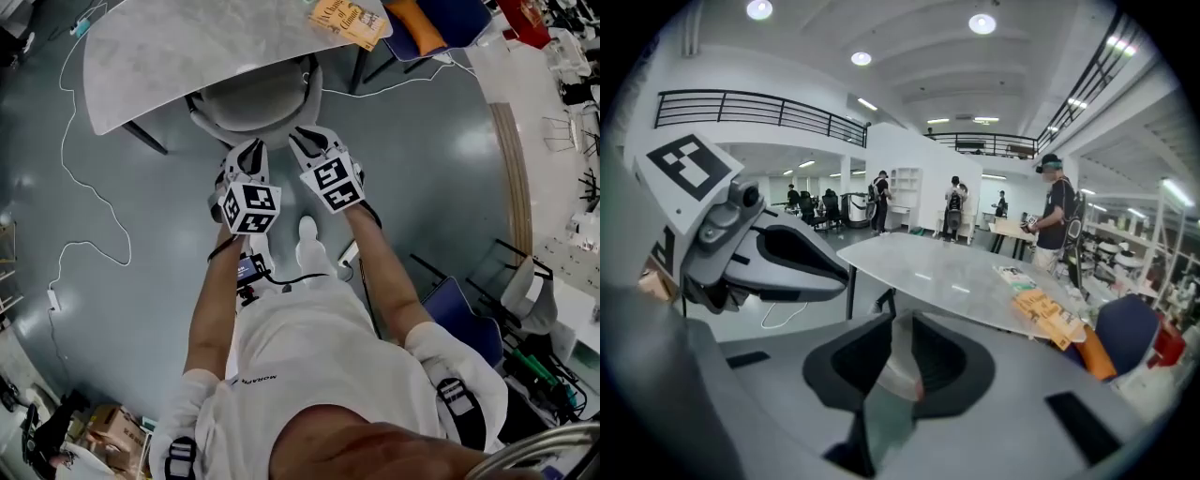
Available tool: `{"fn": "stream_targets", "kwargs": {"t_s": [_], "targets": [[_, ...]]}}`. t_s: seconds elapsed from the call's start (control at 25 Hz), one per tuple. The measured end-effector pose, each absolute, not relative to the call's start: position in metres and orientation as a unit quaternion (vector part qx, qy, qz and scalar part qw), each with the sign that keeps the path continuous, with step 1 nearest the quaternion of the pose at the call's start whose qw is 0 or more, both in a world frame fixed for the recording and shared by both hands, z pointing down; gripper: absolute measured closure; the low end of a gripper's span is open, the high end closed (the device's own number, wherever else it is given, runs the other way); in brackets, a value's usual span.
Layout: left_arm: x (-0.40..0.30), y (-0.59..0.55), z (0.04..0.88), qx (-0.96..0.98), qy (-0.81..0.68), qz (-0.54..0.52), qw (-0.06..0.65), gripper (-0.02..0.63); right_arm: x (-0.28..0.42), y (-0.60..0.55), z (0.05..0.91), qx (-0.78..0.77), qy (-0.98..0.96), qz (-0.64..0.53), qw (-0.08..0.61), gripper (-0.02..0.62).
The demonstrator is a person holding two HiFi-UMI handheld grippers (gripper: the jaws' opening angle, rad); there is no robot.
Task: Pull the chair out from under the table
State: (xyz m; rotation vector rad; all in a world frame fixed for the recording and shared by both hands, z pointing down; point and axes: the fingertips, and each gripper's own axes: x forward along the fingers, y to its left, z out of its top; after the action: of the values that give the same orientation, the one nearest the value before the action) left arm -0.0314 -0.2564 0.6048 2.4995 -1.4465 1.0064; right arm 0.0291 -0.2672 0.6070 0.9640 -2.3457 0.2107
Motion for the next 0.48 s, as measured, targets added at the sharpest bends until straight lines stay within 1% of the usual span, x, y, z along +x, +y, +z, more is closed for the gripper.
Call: {"fn": "stream_targets", "kwargs": {"t_s": [0.12, 0.16, 0.2, 0.32, 0.48], "targets": [[-0.033, -0.256, 0.625, 0.815, -0.461, 0.348, 0.044, 0.598, 0.029, -0.268, 0.63, 0.345, -0.878, 0.079, 0.322, 0.532], [-0.033, -0.256, 0.632, 0.815, -0.456, 0.354, 0.044, 0.594, 0.028, -0.268, 0.636, 0.338, -0.878, 0.084, 0.328, 0.521], [-0.033, -0.257, 0.638, 0.816, -0.449, 0.362, 0.043, 0.58, 0.027, -0.268, 0.643, 0.329, -0.878, 0.09, 0.335, 0.503], [-0.03, -0.259, 0.656, 0.819, -0.424, 0.385, 0.04, 0.546, 0.025, -0.27, 0.661, 0.307, -0.876, 0.092, 0.361, 0.485], [-0.025, -0.262, 0.676, 0.822, -0.393, 0.411, 0.036, 0.512, 0.024, -0.271, 0.685, 0.271, -0.869, 0.054, 0.409, 0.466]]}}
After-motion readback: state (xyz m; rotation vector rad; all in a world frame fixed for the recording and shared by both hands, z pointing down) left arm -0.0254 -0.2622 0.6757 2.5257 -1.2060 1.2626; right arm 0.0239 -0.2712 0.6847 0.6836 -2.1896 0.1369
